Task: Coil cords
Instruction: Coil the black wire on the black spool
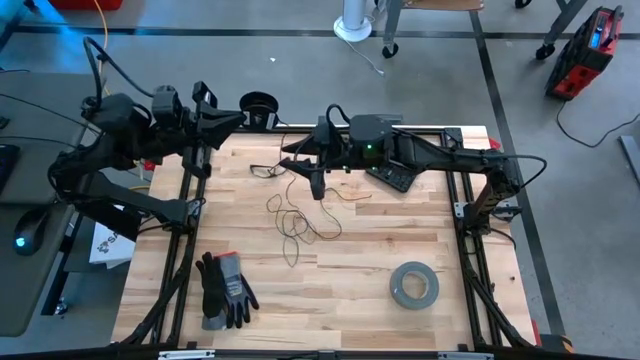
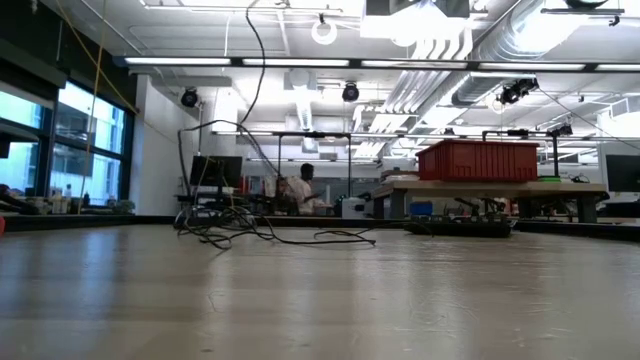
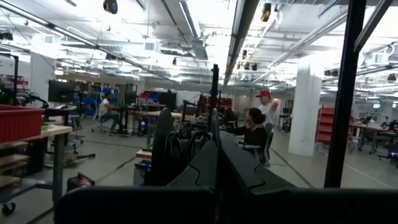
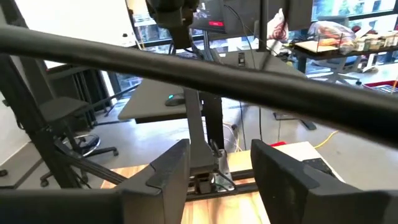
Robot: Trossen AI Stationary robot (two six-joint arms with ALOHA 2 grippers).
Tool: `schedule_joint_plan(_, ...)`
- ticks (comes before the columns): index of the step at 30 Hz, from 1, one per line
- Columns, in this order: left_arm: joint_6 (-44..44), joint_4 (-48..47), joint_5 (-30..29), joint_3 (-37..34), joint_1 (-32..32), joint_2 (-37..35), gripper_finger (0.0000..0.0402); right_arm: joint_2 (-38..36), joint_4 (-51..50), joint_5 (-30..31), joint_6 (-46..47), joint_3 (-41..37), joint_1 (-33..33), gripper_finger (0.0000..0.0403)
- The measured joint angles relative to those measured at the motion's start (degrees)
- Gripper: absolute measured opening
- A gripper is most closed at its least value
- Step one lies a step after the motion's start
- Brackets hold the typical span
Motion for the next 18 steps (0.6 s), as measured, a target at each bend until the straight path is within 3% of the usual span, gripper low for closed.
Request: schedule_joint_plan(18,0.8,-0.3,0.0,0.0,0.0,0.0,0.0001,0.0,-0.4,-0.1,-0.2,0.0,0.0,0.0074)
